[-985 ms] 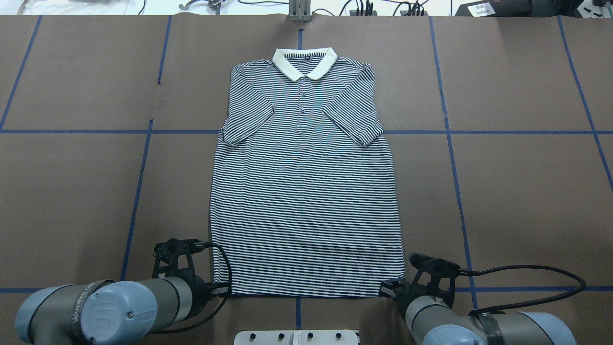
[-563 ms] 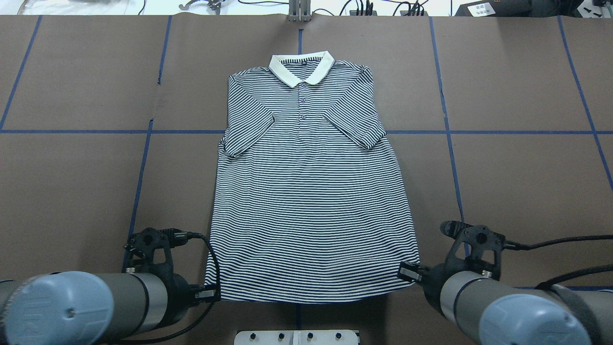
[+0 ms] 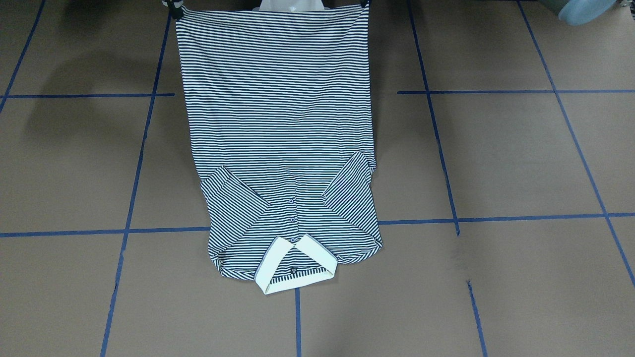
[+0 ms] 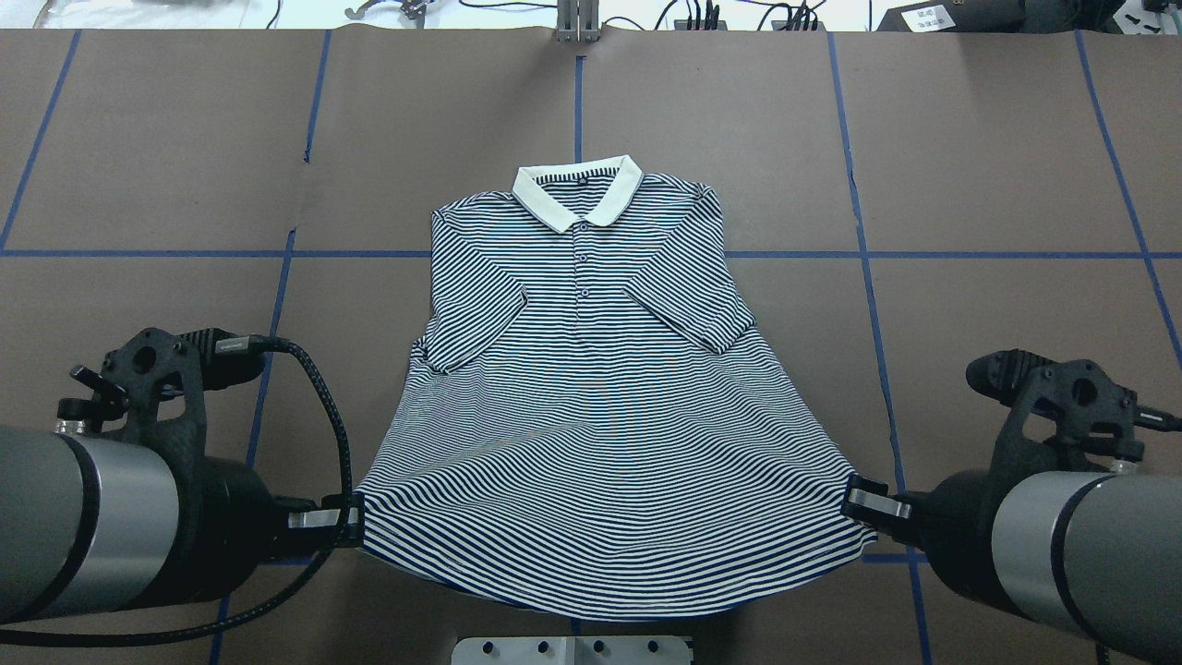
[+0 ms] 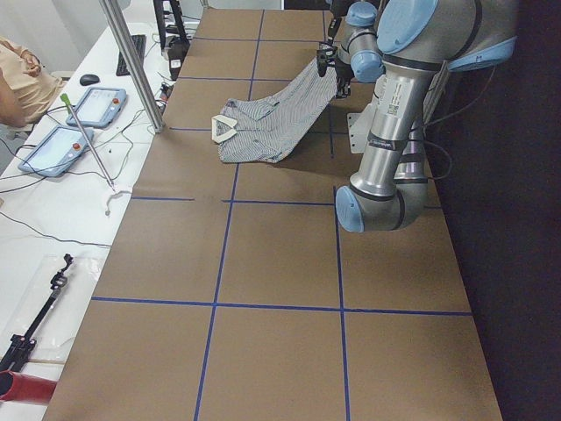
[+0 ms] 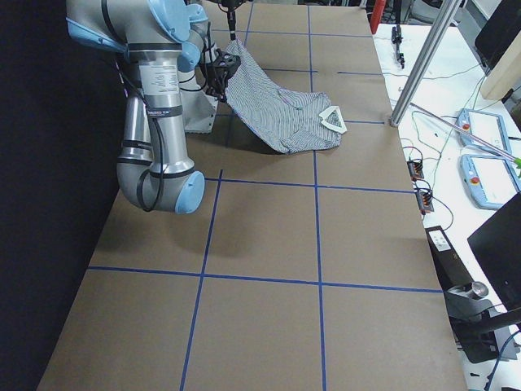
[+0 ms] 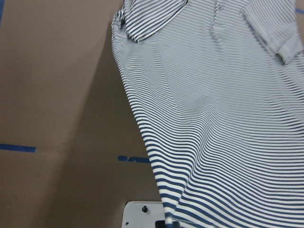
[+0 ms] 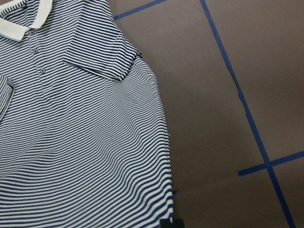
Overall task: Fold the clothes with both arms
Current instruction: 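Lift the hem with both grippers and fold it toward the collar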
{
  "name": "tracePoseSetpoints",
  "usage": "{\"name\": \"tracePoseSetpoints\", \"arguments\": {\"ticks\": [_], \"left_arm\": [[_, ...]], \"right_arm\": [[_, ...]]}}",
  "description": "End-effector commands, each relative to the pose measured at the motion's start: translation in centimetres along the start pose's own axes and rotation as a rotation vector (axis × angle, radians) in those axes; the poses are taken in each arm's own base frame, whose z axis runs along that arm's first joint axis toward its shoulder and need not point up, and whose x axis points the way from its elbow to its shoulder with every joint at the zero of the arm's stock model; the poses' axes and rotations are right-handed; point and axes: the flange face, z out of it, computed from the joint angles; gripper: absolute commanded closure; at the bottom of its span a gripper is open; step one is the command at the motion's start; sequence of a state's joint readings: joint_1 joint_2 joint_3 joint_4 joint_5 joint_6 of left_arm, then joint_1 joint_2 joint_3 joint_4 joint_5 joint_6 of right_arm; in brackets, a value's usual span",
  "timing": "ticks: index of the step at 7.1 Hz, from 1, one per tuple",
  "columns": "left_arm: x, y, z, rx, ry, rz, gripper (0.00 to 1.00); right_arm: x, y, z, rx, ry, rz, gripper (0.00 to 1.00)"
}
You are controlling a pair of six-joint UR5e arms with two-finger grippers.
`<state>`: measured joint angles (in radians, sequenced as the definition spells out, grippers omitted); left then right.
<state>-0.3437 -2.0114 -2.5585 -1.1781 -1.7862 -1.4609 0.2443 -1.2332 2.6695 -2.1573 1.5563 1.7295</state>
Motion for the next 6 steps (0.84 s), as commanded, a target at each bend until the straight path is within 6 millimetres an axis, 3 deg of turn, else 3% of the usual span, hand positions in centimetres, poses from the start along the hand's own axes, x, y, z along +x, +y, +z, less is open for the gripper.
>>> {"name": "tracePoseSetpoints", "arguments": {"ticks": [1, 2, 3, 4, 5, 6], "left_arm": [[-0.2, -9.1, 2.5, 0.126, -0.129, 0.117, 1.00], [0.2, -14.1, 3.3, 0.178, -0.181, 0.128, 1.00], [-0.1, -17.8, 4.6, 0.212, -0.210, 0.125, 1.00], [-1.0, -21.2, 6.3, 0.239, -0.227, 0.134, 1.00], [-1.6, -24.3, 9.3, 0.260, -0.225, 0.129, 1.00], [-2.5, -27.7, 12.5, 0.281, -0.222, 0.145, 1.00]], "right_arm": [[-5.5, -6.3, 2.4, 0.112, 0.053, -0.053, 1.00], [-6.6, -12.2, 4.0, 0.129, 0.086, -0.043, 1.00], [-7.2, -17.5, 6.5, 0.124, 0.081, -0.003, 1.00], [-7.8, -21.1, 10.1, 0.149, 0.090, -0.011, 1.00], [-7.9, -24.0, 13.3, 0.168, 0.090, -0.010, 1.00], [-9.5, -26.5, 16.6, 0.181, 0.088, -0.009, 1.00]]}}
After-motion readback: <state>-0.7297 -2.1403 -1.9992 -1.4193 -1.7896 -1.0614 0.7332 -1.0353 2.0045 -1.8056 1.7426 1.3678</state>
